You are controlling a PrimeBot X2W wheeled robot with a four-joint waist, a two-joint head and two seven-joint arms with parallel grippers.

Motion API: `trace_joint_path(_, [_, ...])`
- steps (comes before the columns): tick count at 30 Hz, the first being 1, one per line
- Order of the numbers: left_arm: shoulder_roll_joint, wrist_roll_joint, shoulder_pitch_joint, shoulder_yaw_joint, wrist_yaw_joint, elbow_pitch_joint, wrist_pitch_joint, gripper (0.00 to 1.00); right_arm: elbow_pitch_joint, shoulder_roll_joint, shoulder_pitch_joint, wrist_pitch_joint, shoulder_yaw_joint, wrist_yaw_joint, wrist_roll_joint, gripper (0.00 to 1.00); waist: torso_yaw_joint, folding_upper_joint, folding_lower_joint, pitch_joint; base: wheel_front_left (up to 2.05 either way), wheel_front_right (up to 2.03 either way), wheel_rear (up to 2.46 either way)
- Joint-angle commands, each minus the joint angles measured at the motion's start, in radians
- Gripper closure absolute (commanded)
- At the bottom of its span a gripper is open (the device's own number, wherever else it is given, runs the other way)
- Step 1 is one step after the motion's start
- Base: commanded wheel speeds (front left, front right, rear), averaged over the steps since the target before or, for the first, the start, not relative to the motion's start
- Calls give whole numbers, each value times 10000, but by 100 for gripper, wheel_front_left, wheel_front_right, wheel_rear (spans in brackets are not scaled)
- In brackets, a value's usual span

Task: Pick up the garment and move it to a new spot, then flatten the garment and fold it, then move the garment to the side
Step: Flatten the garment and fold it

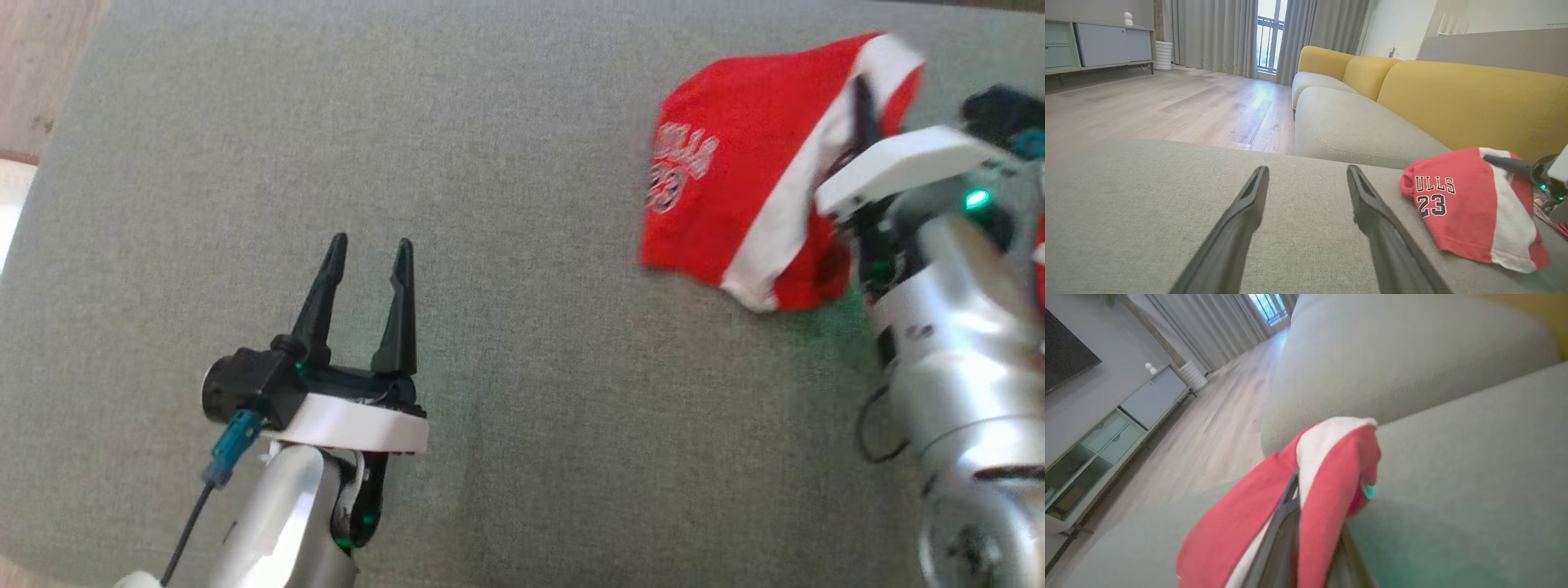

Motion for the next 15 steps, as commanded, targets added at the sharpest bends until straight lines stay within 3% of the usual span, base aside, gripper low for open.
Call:
trace_joint_path(1, [40,115,-173,440,-8,-240,-93,0,-206,-216,-687,-403,-6,-7,-334,100,-36,0,0,-186,0,0,0])
trace_joint_path(4, [27,89,-25,539,-33,-232,-93,0,-99,-859,-1446,-1002,-306,-7,-1162,100,-39,0,0,-555,0,0,0])
trace_joint_path(8, [19,39,128,615,-61,-258,-93,0,-448,-1353,-2201,-1294,88,-7,-2262,100,31,0,0,-924,0,0,0])
trace_joint_path(11, [15,5,268,673,-62,-287,-93,0,-902,-1361,-2548,-1386,924,-7,-3005,100,87,0,0,-1157,0,0,0])
trace_joint_path(15, [13,-24,488,744,-71,-320,-93,0,-1294,-930,-2326,-1291,2770,-7,-3505,100,122,0,0,-1379,0,0,0])
